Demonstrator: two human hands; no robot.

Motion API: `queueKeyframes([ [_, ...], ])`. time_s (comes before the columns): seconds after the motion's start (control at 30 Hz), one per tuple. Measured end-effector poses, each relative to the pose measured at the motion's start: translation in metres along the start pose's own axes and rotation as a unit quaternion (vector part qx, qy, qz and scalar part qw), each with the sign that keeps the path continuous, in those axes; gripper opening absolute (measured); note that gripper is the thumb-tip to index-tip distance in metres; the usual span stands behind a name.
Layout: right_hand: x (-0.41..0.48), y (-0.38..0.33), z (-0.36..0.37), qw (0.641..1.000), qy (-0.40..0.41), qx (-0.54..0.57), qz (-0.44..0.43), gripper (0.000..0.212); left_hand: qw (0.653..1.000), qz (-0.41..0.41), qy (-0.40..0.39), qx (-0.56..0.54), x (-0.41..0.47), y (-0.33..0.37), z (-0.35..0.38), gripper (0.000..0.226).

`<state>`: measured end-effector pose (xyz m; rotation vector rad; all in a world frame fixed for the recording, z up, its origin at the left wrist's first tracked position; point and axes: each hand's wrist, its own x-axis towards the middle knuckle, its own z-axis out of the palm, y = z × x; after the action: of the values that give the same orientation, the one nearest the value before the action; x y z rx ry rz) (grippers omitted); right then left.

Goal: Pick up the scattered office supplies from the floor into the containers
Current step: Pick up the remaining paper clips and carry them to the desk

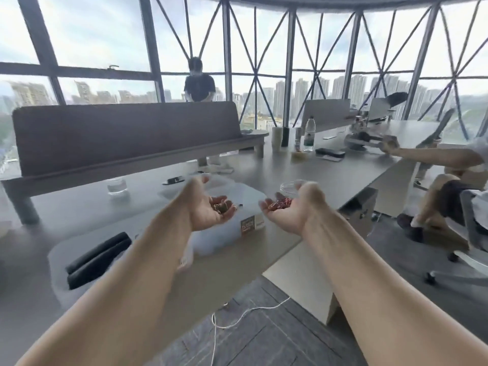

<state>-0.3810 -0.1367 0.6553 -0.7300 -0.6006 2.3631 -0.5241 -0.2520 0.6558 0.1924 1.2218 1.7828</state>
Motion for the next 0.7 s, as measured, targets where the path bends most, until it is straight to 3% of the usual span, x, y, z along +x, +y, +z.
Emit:
queueKeyframes([
  [0.23, 0.101, 0.025, 0.081, 0.975, -0.033, -0.215, 0.037, 0.032, 0.998, -0.018, 0.049, 0.042, 0.06, 0.044, -0.029, 0.073],
  [0.43, 0.151, 0.043, 0.09, 0.858, -0.045, -0.508, -0.053, 0.02, 0.996, -0.055, 0.061, 0.043, 0.088, 0.055, -0.044, 0.087],
  [0.6, 0.137, 0.021, 0.088, 0.785, -0.056, -0.616, -0.03, 0.06, 0.994, -0.038, 0.065, 0.075, 0.072, 0.061, -0.035, 0.085],
  [0.7, 0.114, 0.005, 0.086, 0.792, -0.07, -0.604, -0.049, 0.054, 0.992, 0.02, 0.082, 0.097, 0.051, 0.054, -0.016, 0.065],
])
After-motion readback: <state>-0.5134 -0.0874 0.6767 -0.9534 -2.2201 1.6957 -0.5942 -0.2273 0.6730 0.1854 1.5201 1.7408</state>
